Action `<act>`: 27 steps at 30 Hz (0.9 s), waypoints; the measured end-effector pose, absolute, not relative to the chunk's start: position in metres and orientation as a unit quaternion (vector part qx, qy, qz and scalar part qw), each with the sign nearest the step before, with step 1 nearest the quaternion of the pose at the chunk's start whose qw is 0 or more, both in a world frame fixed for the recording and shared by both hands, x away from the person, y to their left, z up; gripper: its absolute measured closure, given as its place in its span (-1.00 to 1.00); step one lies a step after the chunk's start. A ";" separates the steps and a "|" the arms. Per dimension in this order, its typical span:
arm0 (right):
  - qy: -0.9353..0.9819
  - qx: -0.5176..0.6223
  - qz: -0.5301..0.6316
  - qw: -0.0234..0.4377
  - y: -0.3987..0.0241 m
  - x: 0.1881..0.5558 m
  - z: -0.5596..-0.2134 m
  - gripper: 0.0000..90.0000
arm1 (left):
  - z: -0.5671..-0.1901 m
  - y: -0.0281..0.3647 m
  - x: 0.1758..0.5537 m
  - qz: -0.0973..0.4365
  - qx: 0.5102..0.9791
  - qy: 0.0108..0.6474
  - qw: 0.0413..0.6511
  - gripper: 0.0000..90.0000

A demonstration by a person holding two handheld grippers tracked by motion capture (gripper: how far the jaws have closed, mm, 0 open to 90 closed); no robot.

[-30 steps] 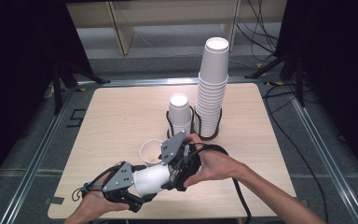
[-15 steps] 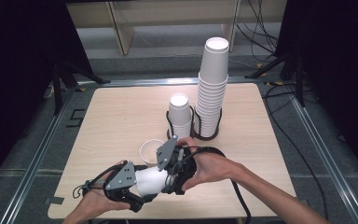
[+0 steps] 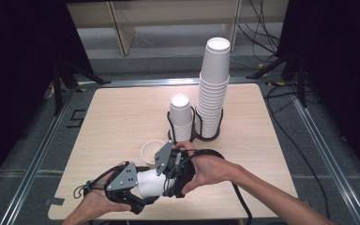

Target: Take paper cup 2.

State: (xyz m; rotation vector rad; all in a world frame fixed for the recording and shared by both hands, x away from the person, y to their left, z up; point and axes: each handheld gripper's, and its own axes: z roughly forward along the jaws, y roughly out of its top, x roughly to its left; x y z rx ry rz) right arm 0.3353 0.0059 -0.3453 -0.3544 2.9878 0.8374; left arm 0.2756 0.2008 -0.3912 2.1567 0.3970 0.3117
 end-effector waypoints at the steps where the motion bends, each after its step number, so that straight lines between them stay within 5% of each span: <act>1: 0.957 -0.114 0.268 0.009 0.006 0.335 -0.346 -0.61 | -0.391 0.201 0.276 0.123 0.870 0.158 0.450 -0.73; 27: 0.957 -0.141 0.252 0.016 0.010 0.335 -0.352 -0.50 | -0.393 0.198 0.274 0.118 0.872 0.152 0.450 -0.74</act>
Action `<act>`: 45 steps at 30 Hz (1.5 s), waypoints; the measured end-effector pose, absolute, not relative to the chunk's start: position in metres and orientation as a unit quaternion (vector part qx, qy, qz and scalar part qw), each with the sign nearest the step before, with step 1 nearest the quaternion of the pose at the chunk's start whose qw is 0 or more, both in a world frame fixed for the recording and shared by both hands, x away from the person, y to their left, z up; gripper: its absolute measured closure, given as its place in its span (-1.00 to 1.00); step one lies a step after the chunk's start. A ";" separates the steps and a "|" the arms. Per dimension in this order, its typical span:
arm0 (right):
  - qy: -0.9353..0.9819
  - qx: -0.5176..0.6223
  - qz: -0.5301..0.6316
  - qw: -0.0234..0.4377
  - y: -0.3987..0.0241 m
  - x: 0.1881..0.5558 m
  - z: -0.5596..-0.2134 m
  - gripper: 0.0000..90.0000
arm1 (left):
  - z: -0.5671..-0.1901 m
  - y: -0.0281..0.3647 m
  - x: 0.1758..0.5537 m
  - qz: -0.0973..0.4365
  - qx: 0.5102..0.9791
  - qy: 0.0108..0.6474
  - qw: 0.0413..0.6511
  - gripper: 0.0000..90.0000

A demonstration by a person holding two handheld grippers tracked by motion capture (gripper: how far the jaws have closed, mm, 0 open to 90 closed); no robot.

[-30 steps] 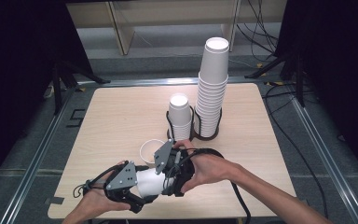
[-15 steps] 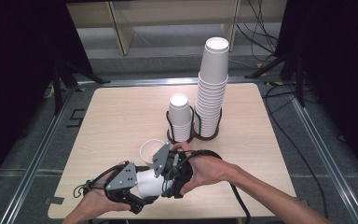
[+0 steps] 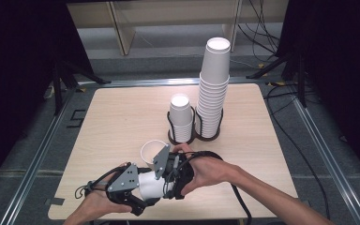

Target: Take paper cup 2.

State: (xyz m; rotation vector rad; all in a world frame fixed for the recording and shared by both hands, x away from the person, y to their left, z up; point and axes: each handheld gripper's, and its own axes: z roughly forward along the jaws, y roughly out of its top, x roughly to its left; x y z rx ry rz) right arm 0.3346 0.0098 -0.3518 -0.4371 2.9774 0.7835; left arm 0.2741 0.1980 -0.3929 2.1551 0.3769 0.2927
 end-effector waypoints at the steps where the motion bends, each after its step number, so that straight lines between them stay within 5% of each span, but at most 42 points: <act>1: 0.959 -0.134 0.250 0.010 0.009 0.333 -0.351 -0.50 | -0.393 0.198 0.274 0.118 0.871 0.153 0.451 -0.74; 31: 0.944 -0.118 0.308 0.030 -0.015 0.336 -0.346 -0.47 | -0.393 0.211 0.278 0.117 0.825 0.156 0.530 -0.78; 45: 0.907 -0.034 0.418 0.032 -0.058 0.348 -0.332 -0.49 | -0.395 0.229 0.284 0.110 0.767 0.203 0.599 -0.67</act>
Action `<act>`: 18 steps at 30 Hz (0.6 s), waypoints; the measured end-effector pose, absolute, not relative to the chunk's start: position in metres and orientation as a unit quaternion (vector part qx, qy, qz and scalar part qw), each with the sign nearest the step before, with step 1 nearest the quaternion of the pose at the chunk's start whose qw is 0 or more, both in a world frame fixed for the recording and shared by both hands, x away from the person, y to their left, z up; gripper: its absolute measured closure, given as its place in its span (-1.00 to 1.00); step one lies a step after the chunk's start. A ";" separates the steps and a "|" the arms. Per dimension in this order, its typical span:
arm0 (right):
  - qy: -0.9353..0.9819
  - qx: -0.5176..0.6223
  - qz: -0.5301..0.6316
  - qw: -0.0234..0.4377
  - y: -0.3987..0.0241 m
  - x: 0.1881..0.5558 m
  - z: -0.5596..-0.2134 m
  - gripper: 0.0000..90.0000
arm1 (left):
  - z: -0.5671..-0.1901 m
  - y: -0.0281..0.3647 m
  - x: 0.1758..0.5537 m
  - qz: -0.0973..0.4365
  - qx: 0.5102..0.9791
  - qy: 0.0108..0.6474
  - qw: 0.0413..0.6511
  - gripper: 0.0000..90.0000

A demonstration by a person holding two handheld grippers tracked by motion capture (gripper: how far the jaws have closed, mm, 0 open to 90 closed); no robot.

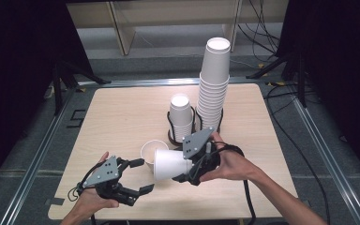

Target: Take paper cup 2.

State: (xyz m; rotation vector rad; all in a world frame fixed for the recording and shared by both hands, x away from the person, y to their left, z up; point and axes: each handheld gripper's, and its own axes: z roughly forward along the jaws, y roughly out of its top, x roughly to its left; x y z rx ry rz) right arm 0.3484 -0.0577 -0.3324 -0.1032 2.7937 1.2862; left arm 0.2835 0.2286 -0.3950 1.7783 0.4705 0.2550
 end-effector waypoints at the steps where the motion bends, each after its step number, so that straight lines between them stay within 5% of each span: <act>1: 0.903 -0.029 0.428 0.030 -0.060 0.349 -0.332 -0.49 | -0.395 0.229 0.284 0.106 0.764 0.204 0.603 -0.67; 18: 0.839 0.001 0.544 0.017 -0.066 0.351 -0.350 -0.49 | -0.399 0.232 0.285 0.090 0.729 0.229 0.639 -0.67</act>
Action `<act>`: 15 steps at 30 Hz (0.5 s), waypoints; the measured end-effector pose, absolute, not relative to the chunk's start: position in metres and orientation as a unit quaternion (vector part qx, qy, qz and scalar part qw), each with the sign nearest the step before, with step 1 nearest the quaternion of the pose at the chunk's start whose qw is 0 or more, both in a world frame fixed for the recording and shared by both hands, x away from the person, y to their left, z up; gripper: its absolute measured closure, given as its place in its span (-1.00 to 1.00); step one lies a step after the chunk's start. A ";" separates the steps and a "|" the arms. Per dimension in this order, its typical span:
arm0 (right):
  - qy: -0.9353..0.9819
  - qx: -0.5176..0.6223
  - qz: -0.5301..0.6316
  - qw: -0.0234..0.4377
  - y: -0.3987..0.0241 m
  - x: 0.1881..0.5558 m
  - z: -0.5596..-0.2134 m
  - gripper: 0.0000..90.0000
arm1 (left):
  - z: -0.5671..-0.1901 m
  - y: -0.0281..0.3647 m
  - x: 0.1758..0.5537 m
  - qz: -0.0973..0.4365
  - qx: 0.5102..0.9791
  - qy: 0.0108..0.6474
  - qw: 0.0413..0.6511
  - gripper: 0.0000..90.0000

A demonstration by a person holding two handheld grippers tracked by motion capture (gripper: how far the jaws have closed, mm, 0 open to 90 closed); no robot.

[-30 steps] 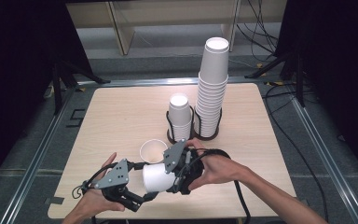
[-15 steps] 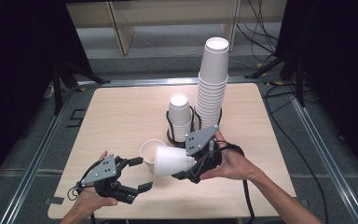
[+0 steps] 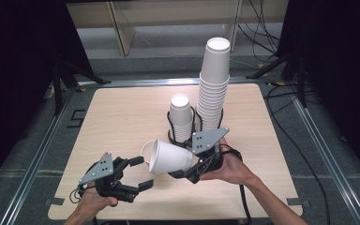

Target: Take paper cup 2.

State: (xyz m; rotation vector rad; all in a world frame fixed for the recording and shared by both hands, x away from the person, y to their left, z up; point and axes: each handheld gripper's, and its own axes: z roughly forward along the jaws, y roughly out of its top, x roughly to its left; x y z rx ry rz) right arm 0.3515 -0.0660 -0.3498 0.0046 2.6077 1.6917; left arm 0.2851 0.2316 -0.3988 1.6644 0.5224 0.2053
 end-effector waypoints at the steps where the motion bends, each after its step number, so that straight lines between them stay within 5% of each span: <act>1: 0.838 -0.003 0.545 0.022 -0.066 0.352 -0.350 -0.49 | -0.399 0.231 0.285 0.089 0.728 0.229 0.640 -0.67; 15: 0.832 -0.014 0.555 0.008 -0.058 0.351 -0.358 -0.49 | -0.400 0.225 0.288 0.065 0.718 0.231 0.653 -0.67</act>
